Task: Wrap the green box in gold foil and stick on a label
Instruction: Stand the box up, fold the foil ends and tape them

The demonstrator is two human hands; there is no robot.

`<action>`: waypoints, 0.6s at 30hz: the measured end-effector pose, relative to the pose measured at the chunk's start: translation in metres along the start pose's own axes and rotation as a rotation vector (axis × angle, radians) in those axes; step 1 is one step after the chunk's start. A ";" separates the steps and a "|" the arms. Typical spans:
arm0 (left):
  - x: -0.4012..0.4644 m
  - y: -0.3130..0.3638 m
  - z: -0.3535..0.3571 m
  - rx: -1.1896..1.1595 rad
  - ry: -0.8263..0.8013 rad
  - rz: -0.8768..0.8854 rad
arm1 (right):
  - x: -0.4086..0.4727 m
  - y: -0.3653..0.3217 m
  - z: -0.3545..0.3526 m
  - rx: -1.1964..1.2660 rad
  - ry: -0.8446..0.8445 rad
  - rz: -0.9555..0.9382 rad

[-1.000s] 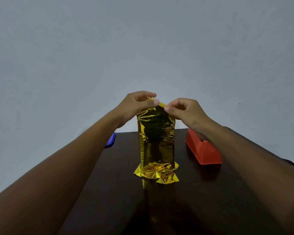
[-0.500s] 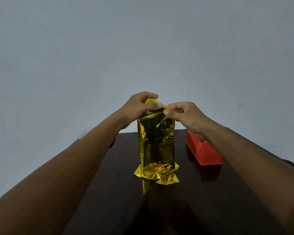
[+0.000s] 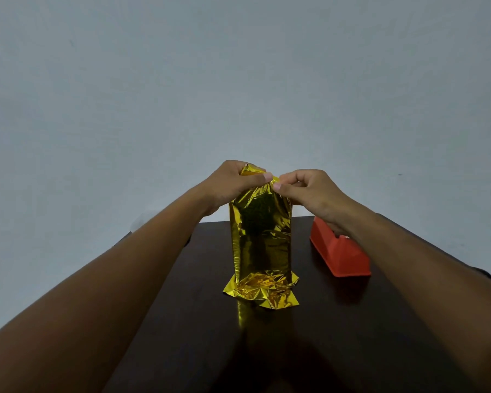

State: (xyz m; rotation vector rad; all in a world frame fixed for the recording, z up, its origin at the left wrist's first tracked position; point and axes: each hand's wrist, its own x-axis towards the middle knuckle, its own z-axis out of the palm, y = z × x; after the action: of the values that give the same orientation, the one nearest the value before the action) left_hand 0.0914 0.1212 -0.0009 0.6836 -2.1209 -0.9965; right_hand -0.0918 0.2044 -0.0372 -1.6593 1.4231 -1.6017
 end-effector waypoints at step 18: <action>-0.001 -0.023 -0.012 -0.056 0.081 -0.099 | 0.017 0.009 0.001 0.053 -0.010 0.041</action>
State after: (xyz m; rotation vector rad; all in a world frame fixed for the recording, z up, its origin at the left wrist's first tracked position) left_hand 0.1052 0.1030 -0.0140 0.7942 -1.9986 -1.0595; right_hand -0.0969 0.1862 -0.0371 -1.5960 1.3885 -1.5929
